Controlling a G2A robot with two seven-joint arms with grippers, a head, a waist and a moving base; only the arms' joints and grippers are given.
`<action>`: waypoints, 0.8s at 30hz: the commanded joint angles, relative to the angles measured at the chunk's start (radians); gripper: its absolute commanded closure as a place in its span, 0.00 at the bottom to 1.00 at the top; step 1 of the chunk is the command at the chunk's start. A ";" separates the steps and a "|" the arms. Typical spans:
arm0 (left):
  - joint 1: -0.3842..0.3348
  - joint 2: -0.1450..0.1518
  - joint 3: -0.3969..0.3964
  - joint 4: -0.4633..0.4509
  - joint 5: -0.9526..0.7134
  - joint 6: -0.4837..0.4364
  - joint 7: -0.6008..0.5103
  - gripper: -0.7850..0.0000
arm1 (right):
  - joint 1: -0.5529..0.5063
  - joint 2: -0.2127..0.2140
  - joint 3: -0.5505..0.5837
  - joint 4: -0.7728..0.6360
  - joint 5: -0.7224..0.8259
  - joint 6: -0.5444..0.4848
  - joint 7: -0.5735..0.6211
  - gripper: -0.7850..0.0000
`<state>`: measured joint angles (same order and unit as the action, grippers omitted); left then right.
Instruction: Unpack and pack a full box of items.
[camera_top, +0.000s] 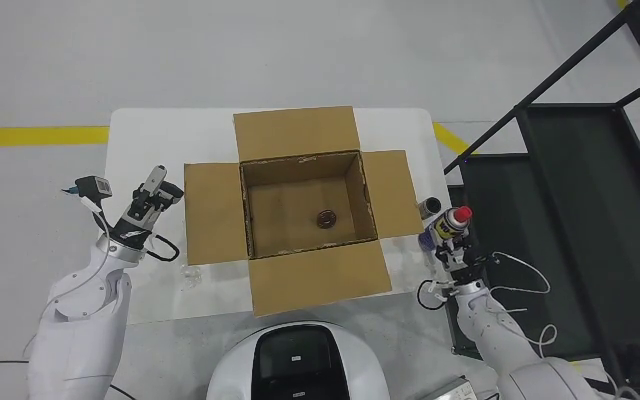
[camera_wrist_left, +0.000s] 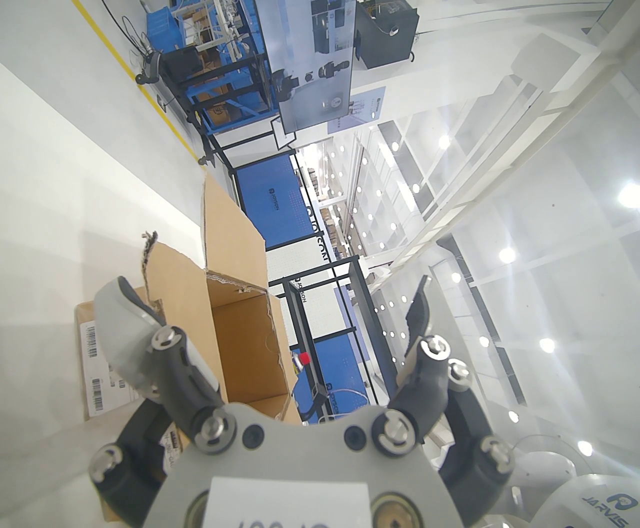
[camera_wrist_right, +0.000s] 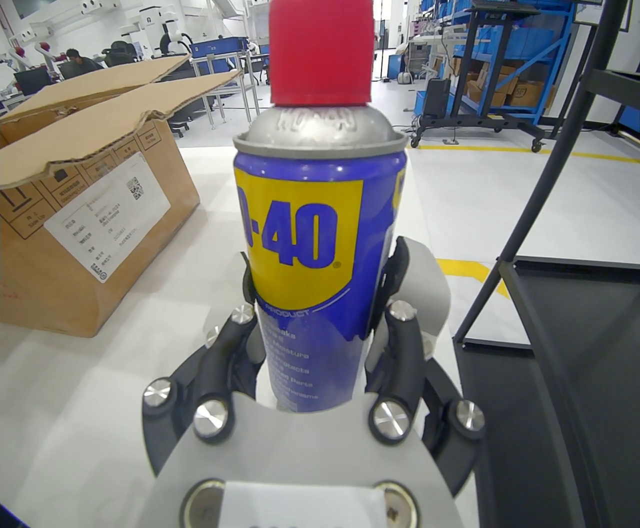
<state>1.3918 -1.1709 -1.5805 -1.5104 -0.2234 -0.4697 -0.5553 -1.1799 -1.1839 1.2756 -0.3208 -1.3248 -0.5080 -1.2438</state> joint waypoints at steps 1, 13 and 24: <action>0.000 0.000 0.000 0.000 0.000 0.000 0.000 0.00 | -0.002 0.001 -0.001 0.002 -0.002 0.001 -0.010 0.00; 0.000 0.000 0.000 0.000 0.000 0.000 0.000 0.00 | 0.004 0.001 -0.023 0.005 -0.021 -0.042 0.054 0.00; 0.000 0.000 0.000 0.000 0.000 0.000 0.000 0.00 | 0.066 0.008 -0.012 0.014 0.010 -0.078 0.124 0.00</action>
<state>1.3918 -1.1709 -1.5805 -1.5104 -0.2234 -0.4697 -0.5553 -1.1185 -1.1768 1.2615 -0.3086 -1.3196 -0.5823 -1.1229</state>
